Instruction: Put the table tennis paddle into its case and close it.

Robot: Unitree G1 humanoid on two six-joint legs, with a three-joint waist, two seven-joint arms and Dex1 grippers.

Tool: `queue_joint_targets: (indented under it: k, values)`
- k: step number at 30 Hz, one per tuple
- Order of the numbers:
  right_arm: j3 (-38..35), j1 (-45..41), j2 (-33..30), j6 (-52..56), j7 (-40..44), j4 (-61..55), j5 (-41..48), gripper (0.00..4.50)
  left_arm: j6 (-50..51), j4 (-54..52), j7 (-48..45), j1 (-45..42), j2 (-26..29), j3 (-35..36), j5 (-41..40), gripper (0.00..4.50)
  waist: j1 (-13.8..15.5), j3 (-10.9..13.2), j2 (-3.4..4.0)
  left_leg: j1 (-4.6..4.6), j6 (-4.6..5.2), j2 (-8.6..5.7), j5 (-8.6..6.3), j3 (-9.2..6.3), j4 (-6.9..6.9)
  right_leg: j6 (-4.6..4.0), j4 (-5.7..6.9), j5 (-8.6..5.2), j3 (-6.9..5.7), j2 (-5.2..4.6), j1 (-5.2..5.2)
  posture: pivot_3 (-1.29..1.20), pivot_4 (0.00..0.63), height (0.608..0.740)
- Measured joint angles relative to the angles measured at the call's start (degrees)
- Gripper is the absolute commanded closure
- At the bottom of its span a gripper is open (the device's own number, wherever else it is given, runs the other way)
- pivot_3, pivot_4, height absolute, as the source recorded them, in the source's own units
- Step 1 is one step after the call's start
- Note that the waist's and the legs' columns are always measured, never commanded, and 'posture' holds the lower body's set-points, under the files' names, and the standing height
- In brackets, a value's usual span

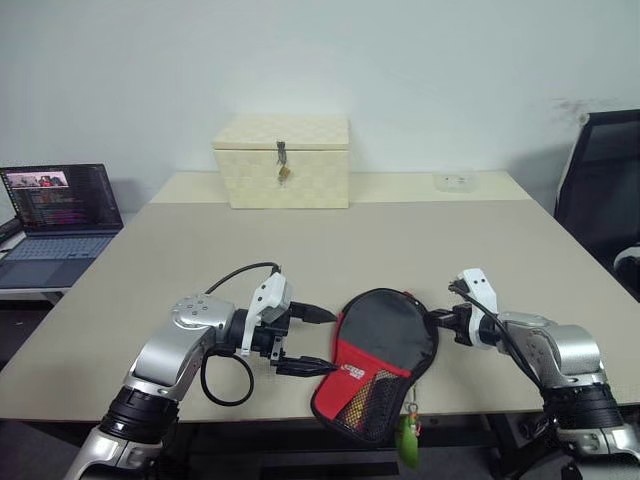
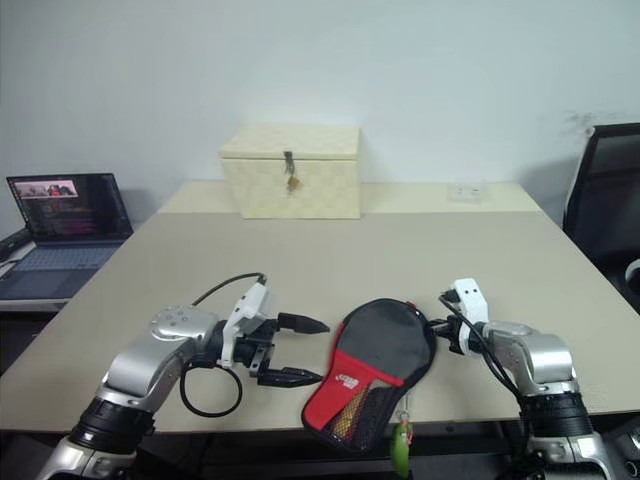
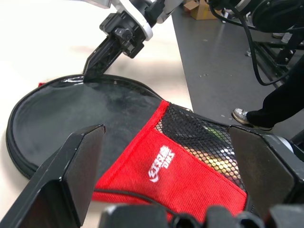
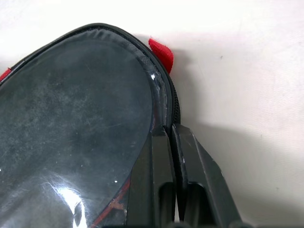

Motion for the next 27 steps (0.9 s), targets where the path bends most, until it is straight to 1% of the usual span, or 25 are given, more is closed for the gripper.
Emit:
queue_joint_targets:
  k: [2, 5, 8, 13, 19, 24, 27]
  values:
    - [1.7, -2.3, 0.2, -1.5, 0.9, 2.8, -1.0, 4.48, -0.1, 0.0, 0.1, 0.0, 0.0, 0.0, 0.0, 0.0, -0.6, 0.0, 0.01, 0.03, 0.0, 0.02, 0.0, 0.03, 0.01, 0.03, 0.01, -0.02, 0.03, 0.01, 0.0, 0.0, 0.15, 0.74]
    - [3.9, -7.9, 1.3, -5.1, 2.4, 9.6, -2.9, 4.48, -0.2, -0.1, 0.4, 0.1, -0.1, -0.2, 0.0, 0.0, -1.1, 0.0, 0.04, 0.03, 0.01, 0.04, 0.01, 0.09, 0.0, 0.01, 0.04, 0.0, 0.08, 0.07, -0.05, 0.0, 0.15, 0.74]
    - [5.7, -15.0, 3.7, -10.0, 3.7, 18.0, -4.9, 4.48, -0.3, -0.2, 1.1, 0.3, -0.1, -0.3, 0.0, 0.0, -1.1, 0.1, 0.08, -0.07, 0.01, 0.05, 0.0, 0.09, -0.04, -0.22, 0.07, 0.13, 0.09, 0.1, -0.2, 0.0, 0.15, 0.74]
    - [8.5, -25.5, 7.6, -19.9, 6.6, 32.6, -9.1, 4.48, -0.4, -0.4, 1.7, 1.1, -0.1, -0.5, 0.0, 0.0, -0.7, 0.1, 0.11, -0.48, 0.0, 0.01, 0.0, 0.03, -0.1, -0.24, 0.04, 0.14, -0.05, 0.05, -0.55, 0.0, 0.15, 0.74]
    - [9.7, -29.6, 9.9, -27.5, 8.7, 44.5, -13.4, 4.48, -0.4, -1.0, 2.8, 1.4, 0.0, -0.5, 0.0, 0.0, -0.4, 0.1, 0.13, -0.69, 0.0, -0.04, 0.0, -0.05, -0.11, -0.25, -0.02, 0.14, -0.08, -0.07, -0.7, 0.0, 0.15, 0.74]
    - [9.7, -29.7, 10.7, -30.0, 9.2, 47.9, -15.6, 4.48, -0.5, -1.1, 3.8, 1.8, 0.0, -0.5, 0.0, 0.0, -0.4, 0.1, 0.13, -0.68, 0.0, -0.01, 0.01, -0.08, -0.09, -0.26, 0.04, 0.14, -0.09, -0.07, -0.71, 0.0, 0.15, 0.74]
    - [9.5, -29.9, 11.2, -30.2, 9.3, 48.3, -15.7, 3.83, -0.8, -1.0, 3.9, 1.8, 0.0, -0.5, 0.3, 0.0, -0.4, 0.1, 0.13, -0.68, 0.0, -0.02, 0.01, -0.08, -0.09, -0.26, 0.04, 0.14, -0.09, -0.07, -0.71, 0.0, 0.15, 0.74]
